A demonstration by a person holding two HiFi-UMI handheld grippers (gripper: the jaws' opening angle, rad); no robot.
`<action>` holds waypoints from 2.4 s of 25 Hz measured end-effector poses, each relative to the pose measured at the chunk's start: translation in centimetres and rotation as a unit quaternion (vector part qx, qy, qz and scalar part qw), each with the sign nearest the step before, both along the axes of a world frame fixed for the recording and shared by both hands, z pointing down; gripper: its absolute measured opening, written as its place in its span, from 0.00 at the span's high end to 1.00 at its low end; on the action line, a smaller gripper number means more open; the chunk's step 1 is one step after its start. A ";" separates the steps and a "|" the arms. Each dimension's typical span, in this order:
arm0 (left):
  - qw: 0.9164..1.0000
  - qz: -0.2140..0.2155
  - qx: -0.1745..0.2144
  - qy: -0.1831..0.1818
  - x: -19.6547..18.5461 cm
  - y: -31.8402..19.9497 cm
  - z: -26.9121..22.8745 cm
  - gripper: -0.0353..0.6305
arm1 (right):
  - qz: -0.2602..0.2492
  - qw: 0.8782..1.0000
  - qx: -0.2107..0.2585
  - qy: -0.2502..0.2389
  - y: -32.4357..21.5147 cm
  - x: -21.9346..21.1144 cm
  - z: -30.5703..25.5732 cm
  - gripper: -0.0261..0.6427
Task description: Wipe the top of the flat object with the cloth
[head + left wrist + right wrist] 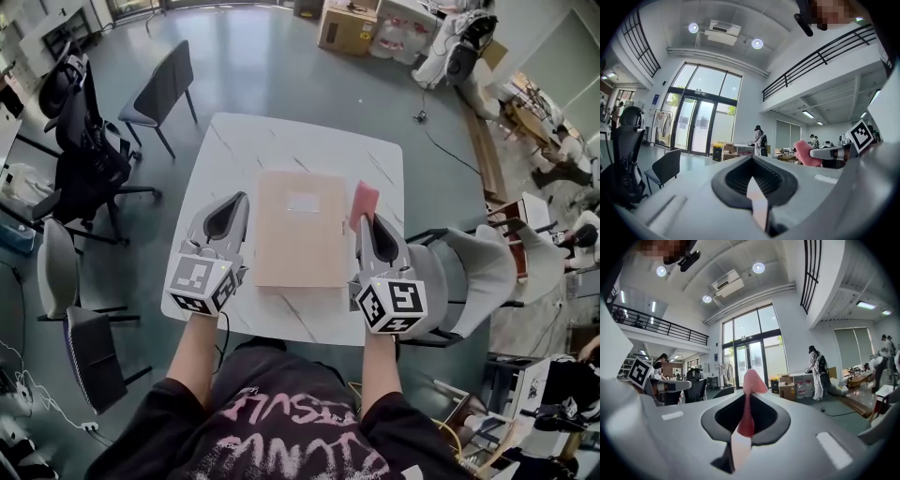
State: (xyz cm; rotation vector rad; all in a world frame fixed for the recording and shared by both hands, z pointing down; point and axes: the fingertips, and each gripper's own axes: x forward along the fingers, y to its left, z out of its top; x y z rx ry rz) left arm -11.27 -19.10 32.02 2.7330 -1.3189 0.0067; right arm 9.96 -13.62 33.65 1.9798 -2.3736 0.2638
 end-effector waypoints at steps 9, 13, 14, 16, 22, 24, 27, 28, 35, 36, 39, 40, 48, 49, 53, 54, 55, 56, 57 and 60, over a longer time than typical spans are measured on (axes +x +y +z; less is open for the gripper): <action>1.000 0.016 0.006 0.003 -0.4 -1.4 -0.8 0.95 | 0.017 1.000 0.002 -0.001 -0.8 -0.5 -0.3 0.88; 1.000 0.025 0.004 0.002 -0.4 -1.8 -0.7 0.95 | 0.023 1.000 0.000 -0.003 -1.0 -0.9 -0.2 0.88; 1.000 0.027 0.004 0.002 -0.4 -1.8 -0.7 0.95 | 0.023 1.000 -0.001 -0.002 -1.0 -1.0 -0.2 0.88; 1.000 0.030 0.003 0.004 -0.5 -2.0 -0.6 0.95 | 0.023 1.000 -0.002 0.002 -1.0 -1.3 -0.2 0.88; 0.999 0.037 0.001 0.009 -0.3 -2.2 -0.4 0.95 | 0.032 0.999 -0.003 0.001 -0.8 -1.2 -0.5 0.88; 0.999 0.038 -0.001 0.011 -0.3 -2.2 -0.4 0.95 | 0.033 0.999 -0.004 -0.001 -0.7 -1.3 -0.5 0.88; 0.999 0.041 -0.001 0.013 -0.3 -2.2 -0.4 0.95 | 0.036 0.999 -0.005 -0.001 -0.7 -1.2 -0.6 0.88; 0.999 0.041 -0.001 0.013 -0.2 -2.3 -0.3 0.95 | 0.036 0.999 -0.006 0.000 -0.6 -1.2 -0.6 0.88; 0.999 0.040 -0.004 0.012 0.1 -2.1 -0.2 0.95 | 0.035 0.999 -0.011 -0.007 -0.5 -0.8 -0.4 0.88; 0.999 0.038 -0.004 0.011 0.2 -2.1 -0.1 0.95 | 0.034 0.999 -0.013 -0.010 -0.6 -0.7 -0.2 0.88; 0.999 0.030 -0.003 0.008 0.2 -2.3 0.1 0.94 | 0.029 0.999 -0.018 -0.016 -0.8 -0.4 0.2 0.88; 1.000 0.029 -0.004 0.007 0.2 -2.4 0.1 0.95 | 0.027 0.999 -0.018 -0.016 -1.0 -0.3 0.3 0.88; 1.000 0.014 -0.003 0.002 1.0 -2.4 0.1 0.94 | 0.013 0.999 -0.025 -0.028 -1.3 0.7 1.0 0.88; 1.000 0.011 -0.001 0.001 1.0 -2.5 0.1 0.95 | 0.012 0.999 -0.024 -0.030 -1.4 0.8 1.0 0.88; 1.000 0.005 0.003 -0.003 1.3 -2.6 0.0 0.95 | 0.009 0.999 -0.026 -0.037 -1.7 1.3 1.3 0.88; 1.000 0.005 0.004 -0.003 1.4 -2.6 -0.1 0.95 | 0.008 0.999 -0.026 -0.038 -1.8 1.4 1.3 0.88; 1.000 0.004 0.004 -0.004 1.4 -2.6 -0.1 0.95 | 0.007 0.999 -0.026 -0.038 -1.8 1.5 1.3 0.88; 1.000 0.002 0.005 -0.004 1.4 -2.6 -0.1 0.95 | 0.007 0.999 -0.026 -0.039 -1.8 1.5 1.4 0.88; 1.000 0.001 0.005 -0.005 1.4 -2.6 -0.1 0.95 | 0.006 0.999 -0.025 -0.040 -1.9 1.5 1.4 0.88; 1.000 -0.003 0.004 -0.006 1.4 -2.7 0.0 0.95 | 0.003 0.999 -0.025 -0.043 -2.1 1.7 1.5 0.88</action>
